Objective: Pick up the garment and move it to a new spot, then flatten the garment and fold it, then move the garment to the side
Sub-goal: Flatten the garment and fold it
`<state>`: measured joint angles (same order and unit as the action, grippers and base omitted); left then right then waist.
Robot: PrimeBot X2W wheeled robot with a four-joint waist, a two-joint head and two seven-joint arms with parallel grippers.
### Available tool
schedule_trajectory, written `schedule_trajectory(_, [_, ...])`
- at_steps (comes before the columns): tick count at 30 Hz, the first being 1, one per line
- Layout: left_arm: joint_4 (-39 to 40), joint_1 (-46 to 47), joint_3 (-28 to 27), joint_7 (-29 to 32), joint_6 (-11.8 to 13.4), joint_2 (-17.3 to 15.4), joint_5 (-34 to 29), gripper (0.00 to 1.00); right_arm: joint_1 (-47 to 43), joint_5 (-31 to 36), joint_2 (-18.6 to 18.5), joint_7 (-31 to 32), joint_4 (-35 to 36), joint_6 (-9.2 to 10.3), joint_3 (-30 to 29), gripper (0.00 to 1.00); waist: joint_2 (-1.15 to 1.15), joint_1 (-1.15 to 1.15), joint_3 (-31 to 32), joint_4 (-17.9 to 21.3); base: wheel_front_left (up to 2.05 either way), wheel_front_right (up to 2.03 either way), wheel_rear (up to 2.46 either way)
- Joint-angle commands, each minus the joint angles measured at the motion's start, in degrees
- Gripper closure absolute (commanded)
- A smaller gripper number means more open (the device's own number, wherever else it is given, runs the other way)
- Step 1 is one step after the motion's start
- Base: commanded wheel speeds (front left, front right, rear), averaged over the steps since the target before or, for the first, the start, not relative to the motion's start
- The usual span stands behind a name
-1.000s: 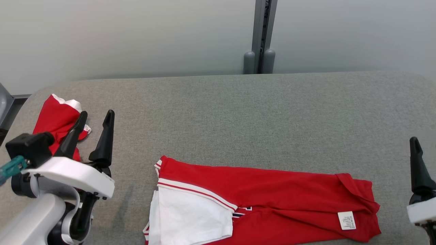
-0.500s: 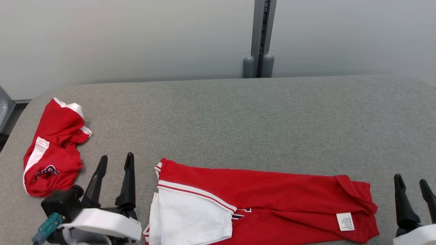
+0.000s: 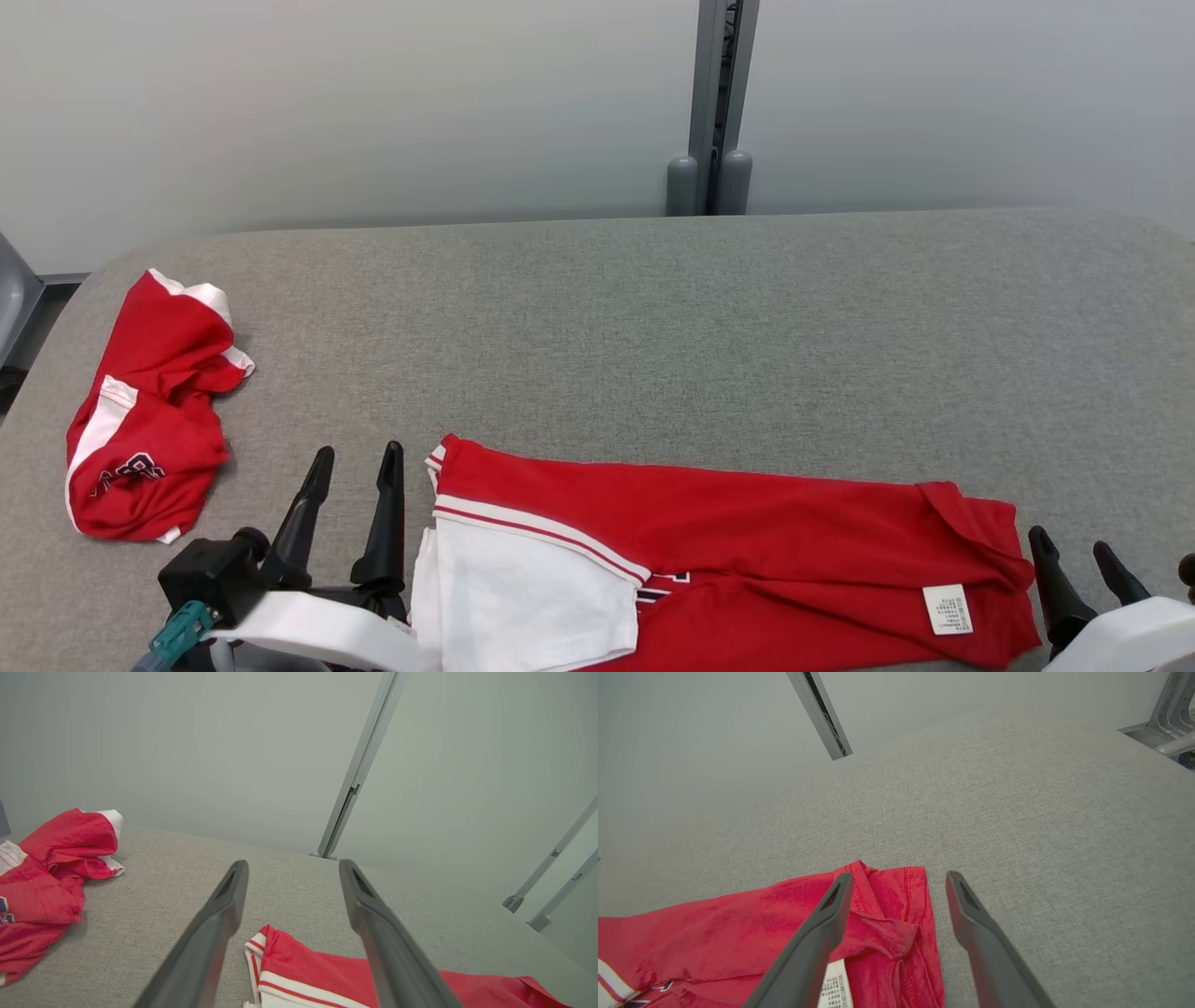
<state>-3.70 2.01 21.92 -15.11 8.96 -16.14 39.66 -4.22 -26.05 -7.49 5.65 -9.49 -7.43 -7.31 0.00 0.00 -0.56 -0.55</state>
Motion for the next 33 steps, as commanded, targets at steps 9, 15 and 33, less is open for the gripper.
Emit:
schedule_trajectory(9, [-1.8, 2.3, -0.3, 0.0, -2.1, 1.1, -1.5, 0.00, 6.8, -1.0, 1.3, 6.8, -12.2, -0.12, -2.5, 0.00, 0.00, 0.00, -1.6, -2.4, 0.00, 0.00, 0.00])
schedule_trajectory(15, [-2.7, 3.0, -0.2, 0.0, -2.8, 1.4, -1.6, 0.00, 9.0, -2.0, 2.7, 10.2, -18.4, -0.12, -6.0, 0.00, 0.00, 0.00, -2.3, -4.0, 0.00, 0.00, 0.00])
schedule_trajectory(33, [-3.1, 2.2, 0.1, 0.0, -2.5, 1.6, -1.7, 0.00, 12.5, -8.0, 4.1, 14.2, -19.6, -0.13, -6.0, 1.00, 0.00, 0.00, -1.3, -5.6, 0.00, 0.00, 0.00])
